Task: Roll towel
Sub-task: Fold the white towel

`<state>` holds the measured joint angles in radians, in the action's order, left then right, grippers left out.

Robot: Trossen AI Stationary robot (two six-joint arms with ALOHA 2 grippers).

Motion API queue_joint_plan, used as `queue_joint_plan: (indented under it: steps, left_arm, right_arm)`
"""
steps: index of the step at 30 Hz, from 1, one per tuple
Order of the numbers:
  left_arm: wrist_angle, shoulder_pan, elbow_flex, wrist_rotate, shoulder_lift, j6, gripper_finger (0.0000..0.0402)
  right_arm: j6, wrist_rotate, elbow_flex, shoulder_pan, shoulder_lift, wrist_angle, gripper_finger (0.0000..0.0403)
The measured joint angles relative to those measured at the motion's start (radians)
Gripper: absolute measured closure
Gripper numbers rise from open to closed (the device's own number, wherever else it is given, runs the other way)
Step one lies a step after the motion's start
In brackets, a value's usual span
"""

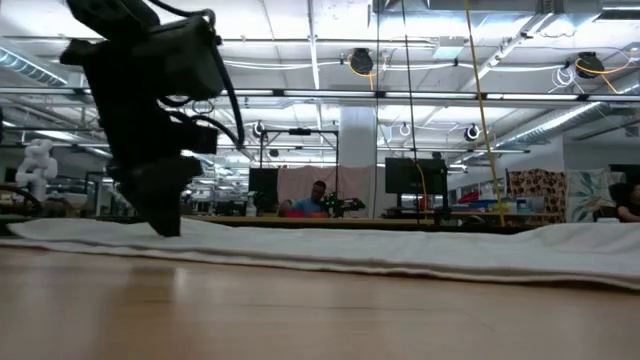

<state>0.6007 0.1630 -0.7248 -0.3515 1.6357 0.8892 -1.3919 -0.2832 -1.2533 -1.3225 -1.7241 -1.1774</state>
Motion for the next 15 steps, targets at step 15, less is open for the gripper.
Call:
queue_joint_plan:
  steps: [15]
  left_arm:
    - [0.265,-0.396,-0.089,-0.132,0.018,-0.416,0.0220]
  right_arm:
    - [-0.040,-0.115,0.001,0.182,0.000,0.256,0.0403]
